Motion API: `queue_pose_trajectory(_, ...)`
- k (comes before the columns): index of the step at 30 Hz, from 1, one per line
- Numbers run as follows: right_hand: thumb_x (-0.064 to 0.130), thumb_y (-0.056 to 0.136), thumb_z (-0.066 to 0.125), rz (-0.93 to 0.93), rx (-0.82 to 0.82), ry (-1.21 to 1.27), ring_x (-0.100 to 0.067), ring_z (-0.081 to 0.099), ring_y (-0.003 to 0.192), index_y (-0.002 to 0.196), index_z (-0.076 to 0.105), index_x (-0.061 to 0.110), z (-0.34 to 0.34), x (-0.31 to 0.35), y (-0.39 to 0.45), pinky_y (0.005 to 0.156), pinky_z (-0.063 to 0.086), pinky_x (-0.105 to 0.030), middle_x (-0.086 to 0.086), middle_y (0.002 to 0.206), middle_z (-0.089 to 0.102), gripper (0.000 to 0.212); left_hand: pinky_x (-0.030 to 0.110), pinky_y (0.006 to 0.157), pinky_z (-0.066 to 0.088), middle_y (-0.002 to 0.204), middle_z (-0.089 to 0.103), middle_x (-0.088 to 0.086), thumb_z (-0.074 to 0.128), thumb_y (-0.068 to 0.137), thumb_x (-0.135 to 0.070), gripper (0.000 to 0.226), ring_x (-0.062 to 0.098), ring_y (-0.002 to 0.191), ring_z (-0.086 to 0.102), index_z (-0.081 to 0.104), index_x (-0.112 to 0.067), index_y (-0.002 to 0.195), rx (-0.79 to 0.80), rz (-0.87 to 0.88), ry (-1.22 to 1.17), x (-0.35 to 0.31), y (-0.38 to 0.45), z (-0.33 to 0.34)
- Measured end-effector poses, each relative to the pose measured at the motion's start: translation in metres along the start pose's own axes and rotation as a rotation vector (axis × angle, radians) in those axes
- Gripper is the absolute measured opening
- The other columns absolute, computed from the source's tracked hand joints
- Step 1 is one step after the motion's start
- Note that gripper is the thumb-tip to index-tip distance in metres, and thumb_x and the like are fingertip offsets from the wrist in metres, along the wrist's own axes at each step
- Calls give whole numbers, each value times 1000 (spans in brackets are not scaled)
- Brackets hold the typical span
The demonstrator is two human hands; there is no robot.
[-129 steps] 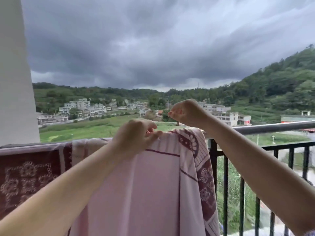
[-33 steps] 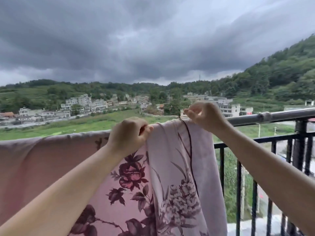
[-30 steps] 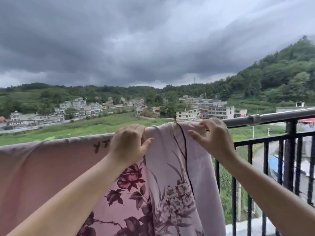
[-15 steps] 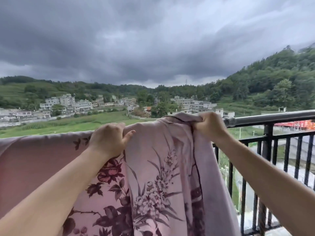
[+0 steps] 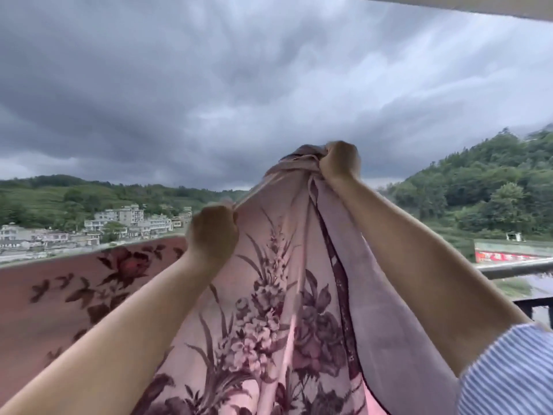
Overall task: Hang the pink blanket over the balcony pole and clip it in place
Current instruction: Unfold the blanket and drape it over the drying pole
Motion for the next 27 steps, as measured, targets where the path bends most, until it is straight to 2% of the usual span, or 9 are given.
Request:
queue_pose_trajectory(3, 4, 83, 46, -19, 142, 91, -32, 57, 108, 107, 63, 1, 28, -12, 13, 85, 46, -31, -20, 114, 64, 29, 44, 82, 52, 104, 59, 25, 37, 91, -4, 24, 38, 93, 60, 51, 2, 109, 47, -111, -24, 9, 20, 22)
queue_pose_trajectory(7, 9, 87, 52, -104, 807, 98, -26, 61, 83, 116, 56, -2, 47, -28, -25, 72, 50, -29, -16, 104, 62, 32, 14, 59, 48, 85, 57, 4, 45, 92, -18, 13, 12, 73, 54, 56, -12, 90, 562, -91, 2, 9, 0, 53)
queue_pose_trajectory(10, 16, 92, 47, -250, 1092, -58, -23, 63, 91, 110, 59, 3, 29, -46, -65, 80, 54, -33, -11, 110, 64, 26, 31, 75, 50, 90, 56, 9, 44, 92, -17, 18, 23, 84, 55, 56, -4, 96, 553, 21, 6, -10, -12, 47)
queue_pose_trajectory(14, 33, 93, 43, -388, 1024, -105, -18, 53, 66, 69, 57, 8, -21, -62, -109, 63, 42, -27, -10, 76, 60, 38, 21, 52, 43, 78, 57, 9, 46, 91, -18, 23, 20, 63, 51, 61, -1, 87, 527, 200, -119, -57, -50, 23)
queue_pose_trajectory(17, 52, 81, 53, -295, 852, -89, -23, 57, 103, 108, 60, 11, -51, -92, -144, 93, 46, -41, -11, 113, 63, 50, 29, 63, 47, 86, 60, 8, 50, 88, -36, 32, 21, 75, 55, 59, -5, 92, 503, 325, -25, -75, -87, 16)
queue_pose_trajectory(19, 65, 68, 58, -221, 686, -193, -21, 33, 130, 133, 38, 19, -62, -113, -178, 112, 19, -53, -2, 140, 42, 82, 35, 88, 48, 111, 60, 10, 53, 86, -39, 42, 25, 103, 56, 53, -7, 114, 444, 353, 63, -73, -107, 19)
queue_pose_trajectory(21, 65, 66, 61, -149, 595, -251, -21, 16, 138, 142, 16, 21, -59, -125, -207, 113, 6, -53, 2, 150, 21, 99, 37, 101, 41, 126, 58, 13, 58, 83, -28, 52, 29, 117, 53, 46, -4, 128, 345, 352, 20, -70, -116, 23)
queue_pose_trajectory(24, 44, 71, 69, -145, 400, -262, -28, 38, 125, 138, 30, 14, -44, -131, -215, 102, 31, -44, -7, 138, 41, 84, 36, 103, 40, 127, 58, 14, 58, 83, -23, 52, 30, 118, 53, 46, -3, 129, 318, 322, -22, -72, -116, 21)
queue_pose_trajectory(27, 18, 58, 80, -282, 197, -227, -25, 70, 78, 94, 70, 5, -40, -122, -198, 70, 53, -30, -9, 93, 73, 39, 34, 106, 39, 135, 52, 8, 50, 88, -27, 51, 26, 124, 48, 39, -9, 135, 408, 325, 37, -73, -112, 16)
Point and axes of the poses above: each hand's wrist, its own y-axis towards the middle knuckle, its own z-axis out of the palm, x = y × z, the point moved 1 cm from there along y, towards the middle knuckle
